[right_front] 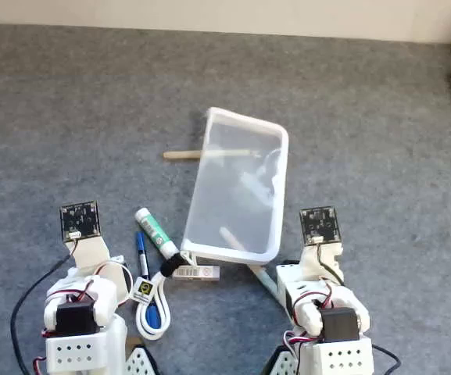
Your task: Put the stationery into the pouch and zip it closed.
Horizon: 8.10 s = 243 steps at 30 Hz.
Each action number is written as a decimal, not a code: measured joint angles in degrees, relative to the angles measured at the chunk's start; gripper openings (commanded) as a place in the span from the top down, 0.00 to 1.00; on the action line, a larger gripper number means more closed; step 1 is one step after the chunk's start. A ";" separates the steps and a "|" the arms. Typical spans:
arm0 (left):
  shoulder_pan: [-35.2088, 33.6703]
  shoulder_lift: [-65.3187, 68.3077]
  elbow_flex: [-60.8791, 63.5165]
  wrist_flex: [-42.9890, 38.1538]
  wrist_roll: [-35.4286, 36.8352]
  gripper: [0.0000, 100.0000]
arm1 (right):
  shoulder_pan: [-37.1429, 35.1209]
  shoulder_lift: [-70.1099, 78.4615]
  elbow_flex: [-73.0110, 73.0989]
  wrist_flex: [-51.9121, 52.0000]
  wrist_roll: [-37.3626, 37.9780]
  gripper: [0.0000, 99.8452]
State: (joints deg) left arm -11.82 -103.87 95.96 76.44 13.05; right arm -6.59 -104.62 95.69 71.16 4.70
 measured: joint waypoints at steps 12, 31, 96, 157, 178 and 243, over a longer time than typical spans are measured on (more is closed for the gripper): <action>0.00 0.00 0.00 0.00 0.00 0.97 | 0.00 0.00 0.00 0.00 0.00 0.99; 0.00 0.00 0.00 0.00 0.00 0.97 | 0.00 0.00 0.00 0.00 0.00 0.99; 0.35 0.00 0.00 0.00 0.00 0.97 | 0.00 0.00 0.00 0.00 0.00 0.99; -23.38 -0.35 -9.49 0.00 -26.37 0.82 | -24.88 38.68 -50.64 -2.29 -16.97 0.94; -24.62 -0.35 -9.49 0.00 -26.37 0.72 | -52.40 72.26 -51.08 -16.70 -37.10 0.82; -24.62 -0.35 -9.49 -0.18 -26.37 0.72 | -43.60 101.10 -59.16 -26.64 -39.74 0.83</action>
State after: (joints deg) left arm -36.44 -104.22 86.46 76.26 -13.32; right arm -50.20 -3.52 36.53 44.53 -35.03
